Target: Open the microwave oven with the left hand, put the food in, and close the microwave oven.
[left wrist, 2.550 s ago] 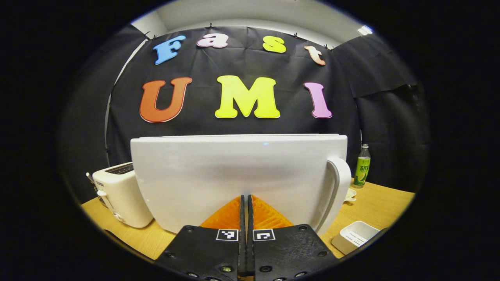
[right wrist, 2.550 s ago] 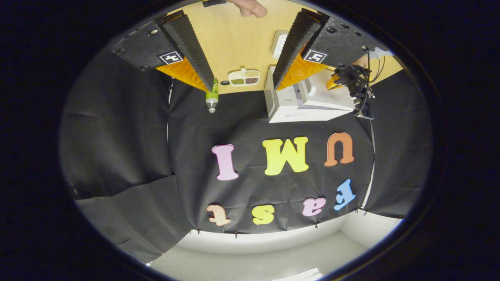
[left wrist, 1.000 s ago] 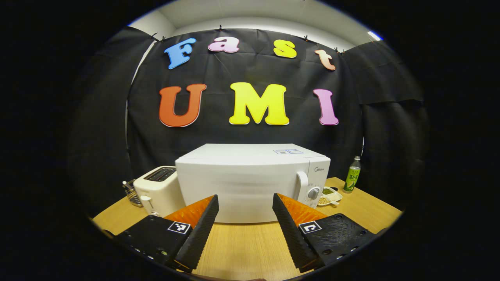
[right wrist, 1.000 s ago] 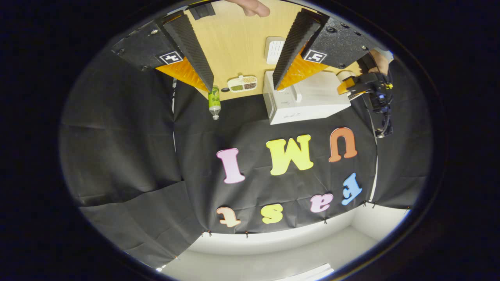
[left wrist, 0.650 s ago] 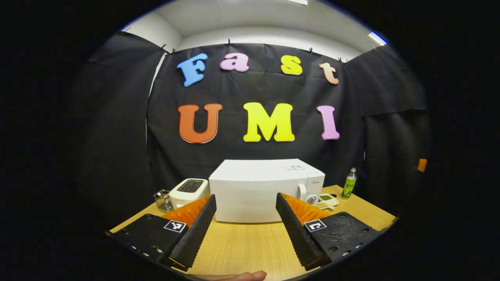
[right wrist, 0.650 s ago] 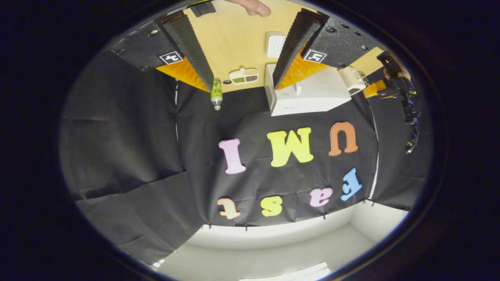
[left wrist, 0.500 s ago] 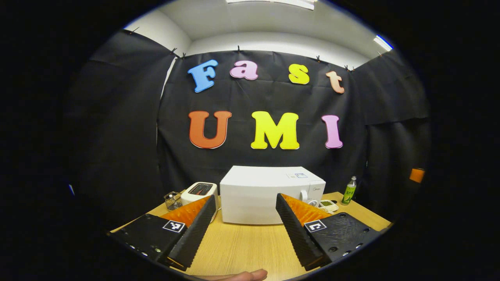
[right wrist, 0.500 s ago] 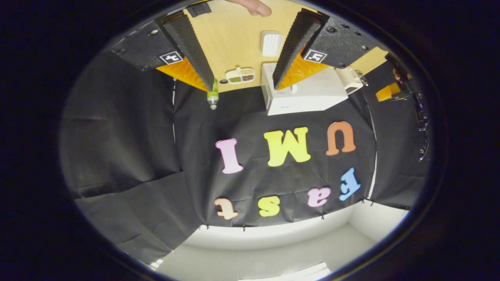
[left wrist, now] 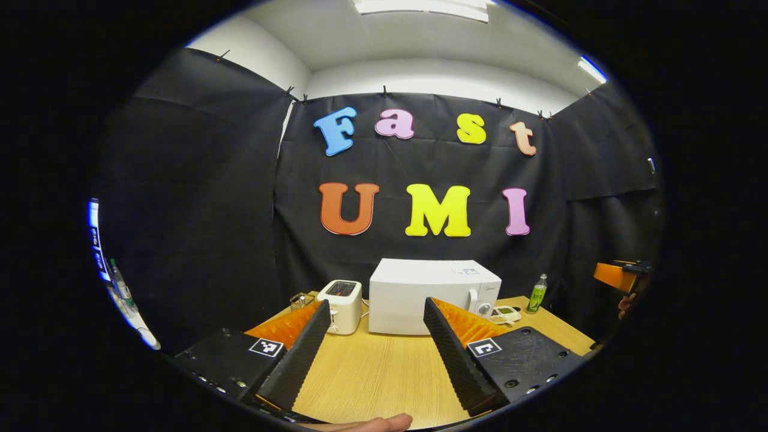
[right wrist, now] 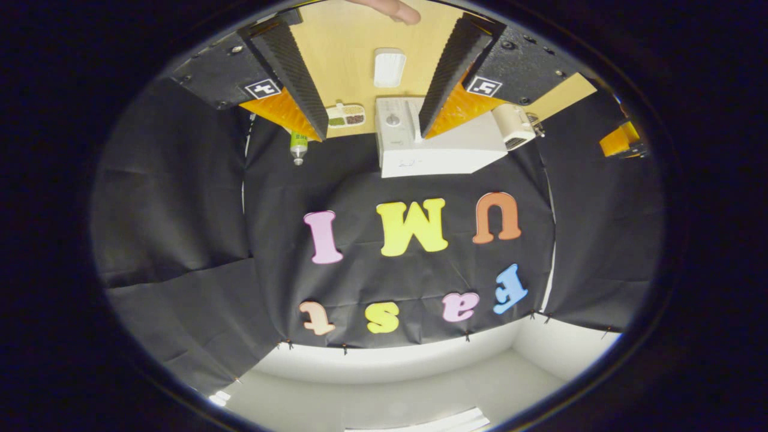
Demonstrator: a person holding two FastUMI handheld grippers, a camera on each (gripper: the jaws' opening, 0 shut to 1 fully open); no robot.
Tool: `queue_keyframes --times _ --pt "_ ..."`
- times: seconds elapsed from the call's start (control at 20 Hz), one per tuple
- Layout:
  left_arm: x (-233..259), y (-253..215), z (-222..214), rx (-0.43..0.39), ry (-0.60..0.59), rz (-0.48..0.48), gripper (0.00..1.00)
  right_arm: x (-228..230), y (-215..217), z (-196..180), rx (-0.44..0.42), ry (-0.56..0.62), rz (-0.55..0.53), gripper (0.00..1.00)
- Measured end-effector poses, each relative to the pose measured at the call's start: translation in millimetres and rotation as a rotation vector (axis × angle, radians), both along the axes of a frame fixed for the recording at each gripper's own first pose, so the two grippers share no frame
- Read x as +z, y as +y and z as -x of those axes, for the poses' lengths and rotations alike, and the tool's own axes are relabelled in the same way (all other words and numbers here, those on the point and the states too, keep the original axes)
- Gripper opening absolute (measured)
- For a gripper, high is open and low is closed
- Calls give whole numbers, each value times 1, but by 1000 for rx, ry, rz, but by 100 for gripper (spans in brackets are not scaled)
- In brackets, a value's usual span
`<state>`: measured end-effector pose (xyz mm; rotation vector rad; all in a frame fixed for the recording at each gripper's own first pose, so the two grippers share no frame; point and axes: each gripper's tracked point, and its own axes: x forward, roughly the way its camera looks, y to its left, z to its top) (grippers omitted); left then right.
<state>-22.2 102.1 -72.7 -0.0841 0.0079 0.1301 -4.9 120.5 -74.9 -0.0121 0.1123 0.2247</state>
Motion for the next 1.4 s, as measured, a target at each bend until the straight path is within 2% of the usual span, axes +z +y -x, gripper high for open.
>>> queue_keyframes --times 0.2,0.3,0.5,0.75,0.8,1.4 --pt "-5 -9 6 -37 3 -24 95 -8 31 15 62 28 29 97" --pt "-4 -8 9 -45 -8 -3 95 -10 37 19 75 51 28 97" --pt "-2 0 14 -44 -18 2 95 -2 39 19 52 39 36 97" --pt "-6 -2 18 -61 -19 10 95 -2 46 23 70 40 39 97" --pt "-7 -1 17 -60 -18 8 95 -3 46 23 68 38 45 86" --pt "-17 -5 14 -83 -13 0 95 -10 41 24 65 43 46 86"
